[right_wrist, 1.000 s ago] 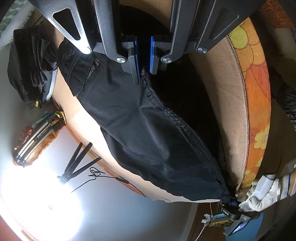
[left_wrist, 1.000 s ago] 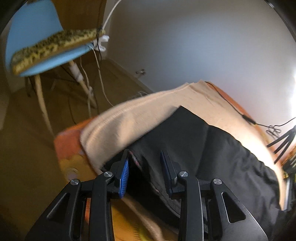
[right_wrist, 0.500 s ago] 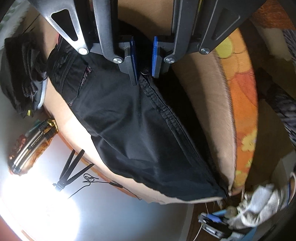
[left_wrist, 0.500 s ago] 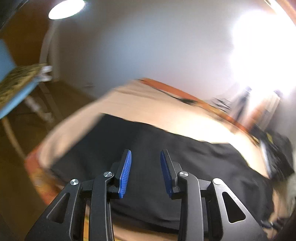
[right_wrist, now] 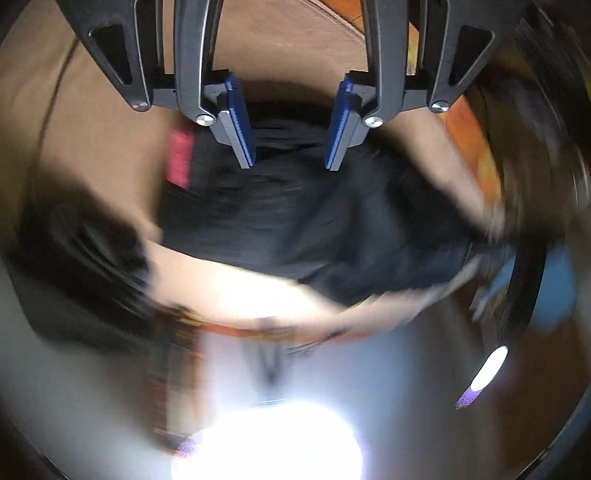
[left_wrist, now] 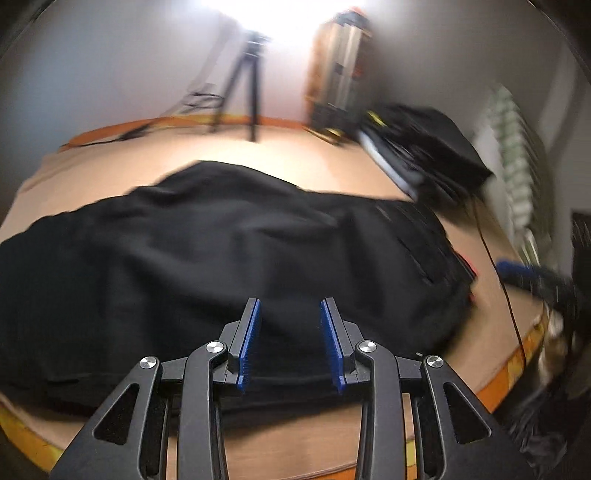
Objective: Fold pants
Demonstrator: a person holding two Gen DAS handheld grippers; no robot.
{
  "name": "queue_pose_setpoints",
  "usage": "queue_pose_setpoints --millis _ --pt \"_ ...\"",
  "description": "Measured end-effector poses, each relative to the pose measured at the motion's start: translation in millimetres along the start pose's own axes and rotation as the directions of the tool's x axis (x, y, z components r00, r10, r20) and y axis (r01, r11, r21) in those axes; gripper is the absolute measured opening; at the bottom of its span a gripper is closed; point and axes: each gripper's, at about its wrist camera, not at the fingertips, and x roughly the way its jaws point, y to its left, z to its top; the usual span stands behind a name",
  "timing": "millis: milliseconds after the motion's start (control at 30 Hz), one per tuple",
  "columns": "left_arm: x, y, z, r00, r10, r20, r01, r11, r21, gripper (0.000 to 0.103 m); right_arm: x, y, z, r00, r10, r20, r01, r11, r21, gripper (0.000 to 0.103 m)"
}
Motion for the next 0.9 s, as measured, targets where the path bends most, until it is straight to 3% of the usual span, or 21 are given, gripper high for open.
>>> queue_pose_setpoints --millis 100,167,333,500,633,700,833,900 --pt "8 -27 -3 0.999 -0.029 -0.023 0.031 0.995 0.095 0.036 -3 -33 -4 1.0 -0.017 -0.007 0.018 0.99 0.14 0.044" --pt "11 -48 -6 0.998 -0.05 -0.033 0.055 0.985 0.165 0.046 3 -46 -7 1.0 0.003 -0.021 0.001 0.981 0.193 0.044" --pt "19 -81 -13 0.996 -0.06 -0.062 0.075 0.954 0.289 0.046 26 -65 -11 0.996 0.065 -0.055 -0.044 0.947 0.317 0.044" --pt "32 -103 -24 0.994 -0.048 -0.098 0.083 0.916 0.393 0.046 40 -65 -6 0.994 0.087 -0.063 -0.062 0.941 0.332 0.036" --pt "40 -115 -34 0.995 0.003 -0.099 0.046 0.869 0.492 0.047 38 -68 -6 0.995 0.084 -0.052 -0.06 0.934 0.353 0.013" --pt "43 -116 -38 0.995 0.034 -0.093 0.019 0.854 0.519 0.047 32 -72 -7 0.994 0.098 -0.037 -0.078 0.926 0.368 0.01" --pt "45 -112 -39 0.995 0.037 -0.092 0.016 0.857 0.515 0.047 25 -67 -8 0.993 0.119 -0.025 -0.102 0.926 0.363 0.006" --pt "45 -111 -37 0.995 0.018 -0.097 0.035 0.86 0.51 0.042 21 -64 -7 0.992 0.121 -0.02 -0.106 0.929 0.354 0.006"
